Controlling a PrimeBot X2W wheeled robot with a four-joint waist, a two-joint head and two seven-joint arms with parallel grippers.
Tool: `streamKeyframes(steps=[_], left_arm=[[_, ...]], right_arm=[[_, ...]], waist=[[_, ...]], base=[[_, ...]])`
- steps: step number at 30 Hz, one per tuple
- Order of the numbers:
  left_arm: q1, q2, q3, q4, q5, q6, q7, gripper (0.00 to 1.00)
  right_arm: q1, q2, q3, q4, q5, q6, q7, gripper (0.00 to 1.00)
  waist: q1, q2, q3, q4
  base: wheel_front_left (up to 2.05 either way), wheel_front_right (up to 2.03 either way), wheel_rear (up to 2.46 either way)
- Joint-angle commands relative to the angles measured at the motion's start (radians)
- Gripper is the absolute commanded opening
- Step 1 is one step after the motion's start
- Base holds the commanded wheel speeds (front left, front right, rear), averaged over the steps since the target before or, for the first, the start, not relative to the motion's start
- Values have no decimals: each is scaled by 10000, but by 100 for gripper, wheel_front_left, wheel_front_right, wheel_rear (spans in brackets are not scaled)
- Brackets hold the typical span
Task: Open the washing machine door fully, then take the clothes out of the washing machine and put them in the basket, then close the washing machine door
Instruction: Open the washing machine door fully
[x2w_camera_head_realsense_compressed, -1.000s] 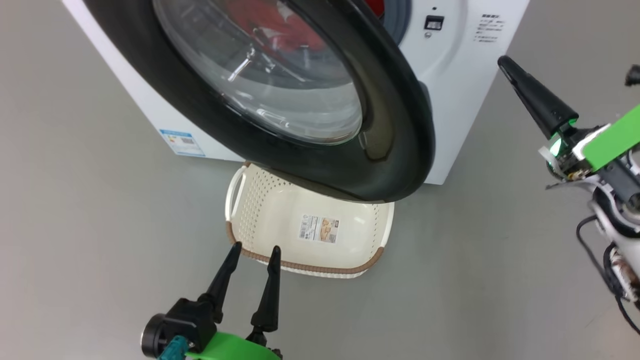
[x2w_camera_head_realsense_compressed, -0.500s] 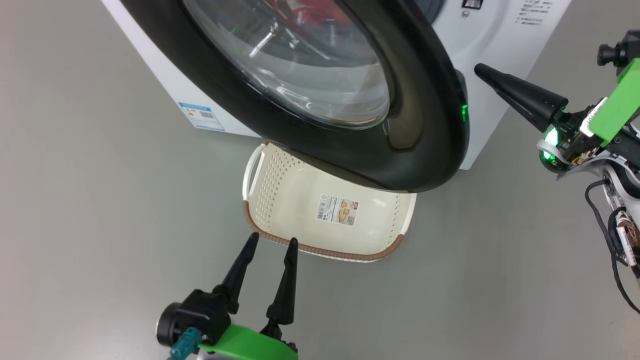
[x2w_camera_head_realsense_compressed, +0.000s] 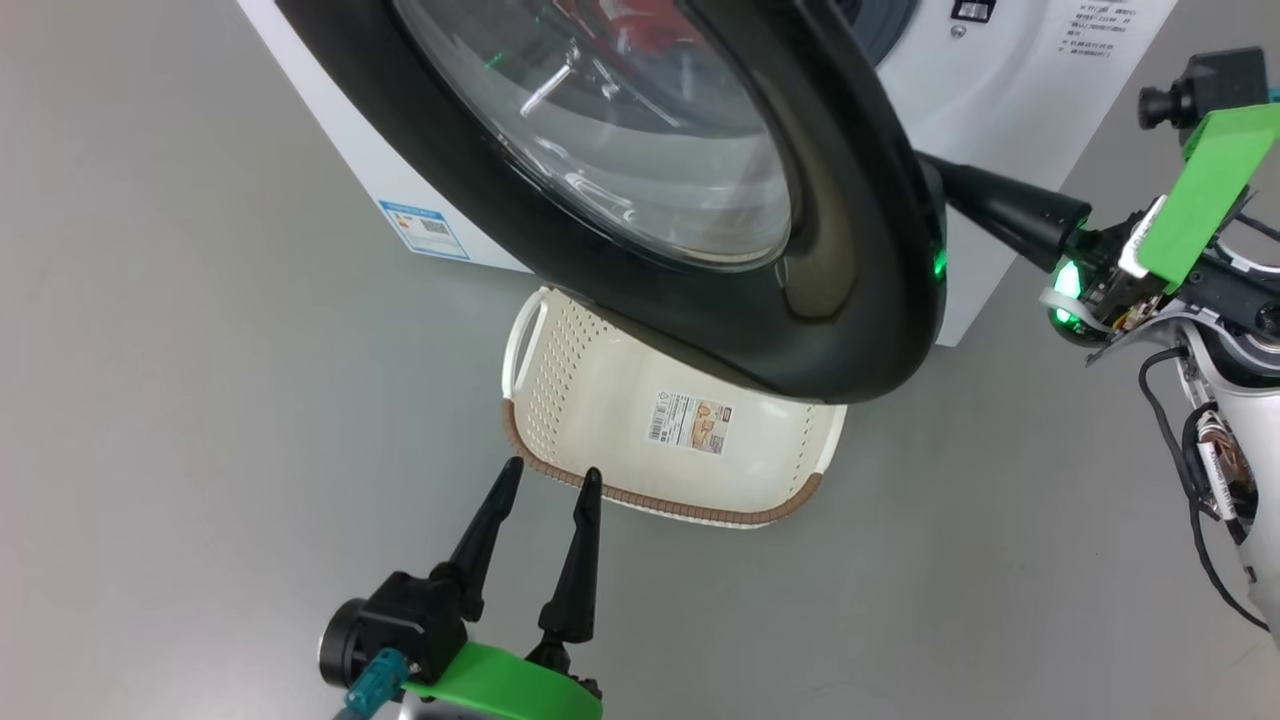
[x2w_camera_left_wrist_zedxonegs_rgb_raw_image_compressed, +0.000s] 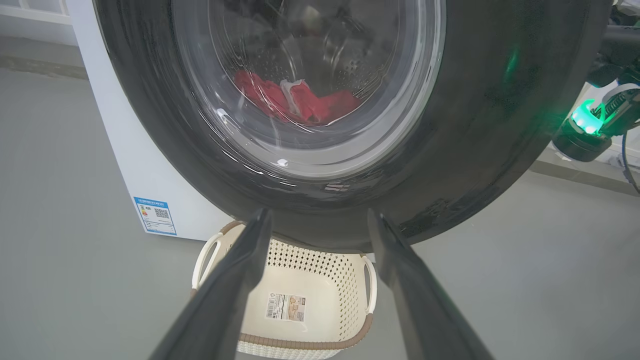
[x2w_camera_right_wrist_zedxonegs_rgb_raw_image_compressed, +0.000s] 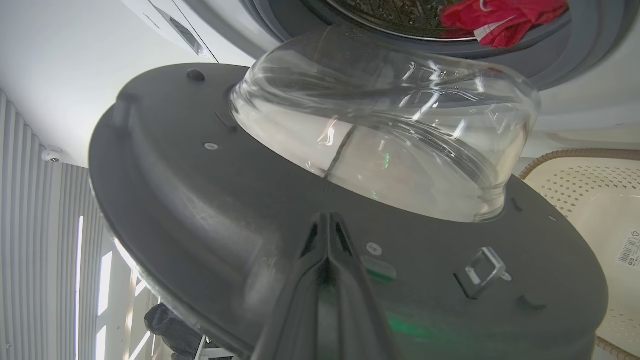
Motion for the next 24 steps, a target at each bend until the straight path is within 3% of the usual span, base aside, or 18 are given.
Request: streamKeyframes(steps=[1,24], left_arm=[[-115,75,279,-260,-14,74,-94,100],[423,75,533,-203,66,-6,-94,100]], right_arm=[[214,191,44,-363,-170,4,157,0],[1618,1244,21,-942,-850,4,891,0]], waist=[[0,0,-70,6],[0,0,-1007,918]], base=[[0,0,0],[0,0,0]])
